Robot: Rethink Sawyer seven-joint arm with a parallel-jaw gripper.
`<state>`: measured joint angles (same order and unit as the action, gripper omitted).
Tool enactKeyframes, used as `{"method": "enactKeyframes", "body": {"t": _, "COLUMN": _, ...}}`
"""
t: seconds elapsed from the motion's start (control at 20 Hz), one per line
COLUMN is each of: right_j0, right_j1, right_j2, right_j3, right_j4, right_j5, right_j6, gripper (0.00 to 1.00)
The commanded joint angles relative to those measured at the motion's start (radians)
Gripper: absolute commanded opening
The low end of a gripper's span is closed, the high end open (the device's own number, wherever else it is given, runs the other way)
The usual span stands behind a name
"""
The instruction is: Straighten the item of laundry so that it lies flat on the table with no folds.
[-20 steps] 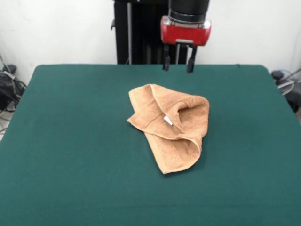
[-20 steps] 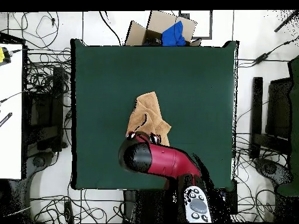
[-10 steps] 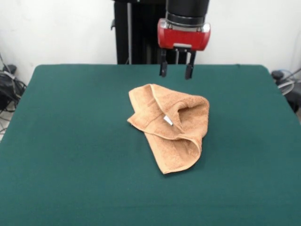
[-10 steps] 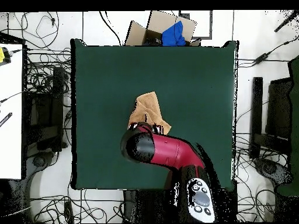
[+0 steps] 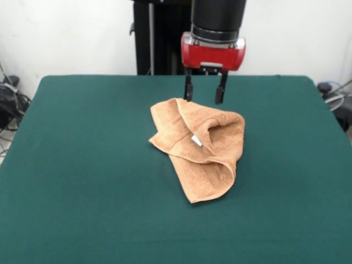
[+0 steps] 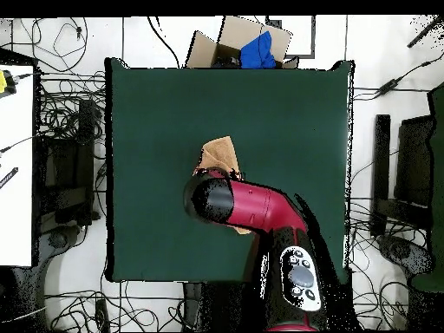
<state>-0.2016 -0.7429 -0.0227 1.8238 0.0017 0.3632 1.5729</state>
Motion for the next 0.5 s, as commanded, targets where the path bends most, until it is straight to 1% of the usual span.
{"method": "enactKeyframes", "body": {"t": 0.05, "right_j0": 0.018, "right_j1": 0.043, "right_j2": 0.009, "right_j3": -0.085, "right_j4": 0.032, "right_j5": 0.134, "right_j6": 0.163, "gripper": 1.00}}
{"method": "enactKeyframes", "body": {"t": 0.25, "right_j0": 0.027, "right_j1": 0.060, "right_j2": 0.008, "right_j3": -0.112, "right_j4": 0.034, "right_j5": 0.141, "right_j6": 0.178, "gripper": 1.00}}
{"method": "enactKeyframes", "body": {"t": 0.5, "right_j0": 0.037, "right_j1": 0.100, "right_j2": 0.004, "right_j3": -0.120, "right_j4": 0.029, "right_j5": 0.091, "right_j6": 0.195, "gripper": 1.00}}
